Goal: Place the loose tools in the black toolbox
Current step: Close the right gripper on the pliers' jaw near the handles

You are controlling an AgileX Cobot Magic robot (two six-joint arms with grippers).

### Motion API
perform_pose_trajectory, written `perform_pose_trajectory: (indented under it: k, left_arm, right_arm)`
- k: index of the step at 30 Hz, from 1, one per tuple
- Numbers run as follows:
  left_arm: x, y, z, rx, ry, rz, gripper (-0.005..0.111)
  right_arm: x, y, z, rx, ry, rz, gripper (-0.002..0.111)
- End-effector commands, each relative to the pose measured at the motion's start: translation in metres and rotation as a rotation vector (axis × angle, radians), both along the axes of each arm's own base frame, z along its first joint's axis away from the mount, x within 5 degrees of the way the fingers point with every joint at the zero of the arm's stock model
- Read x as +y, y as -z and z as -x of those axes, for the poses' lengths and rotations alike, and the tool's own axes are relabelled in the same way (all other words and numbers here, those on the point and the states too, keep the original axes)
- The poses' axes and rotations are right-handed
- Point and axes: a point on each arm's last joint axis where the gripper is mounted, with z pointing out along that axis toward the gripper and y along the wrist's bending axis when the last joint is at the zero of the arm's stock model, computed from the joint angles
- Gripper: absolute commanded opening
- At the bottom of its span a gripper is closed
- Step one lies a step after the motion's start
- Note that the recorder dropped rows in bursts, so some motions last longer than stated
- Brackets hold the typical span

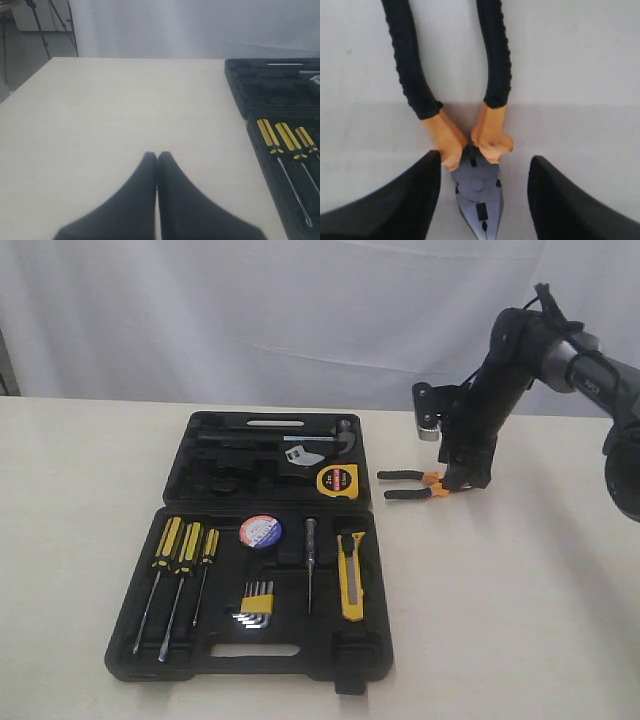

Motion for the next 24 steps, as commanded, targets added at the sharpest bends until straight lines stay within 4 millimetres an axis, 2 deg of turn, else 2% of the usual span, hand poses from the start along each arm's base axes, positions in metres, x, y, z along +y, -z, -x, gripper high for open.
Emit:
perform_pose_trajectory:
  k: [1,24]
  left_arm:
    - [-0.0006,0.0001,-0.0002,-0.008,0.005,0.014,0.0]
    - [-0.0006,0.0001,-0.0002,-0.008,0.005,0.014,0.0]
  right_arm:
    - [-0.0019,-0.0087,0.0018,-0.01,-0.019,0.02,0.052]
    - [0.002,-0.0093,0.0007,-0.024,-0.023,-0.023,0.052]
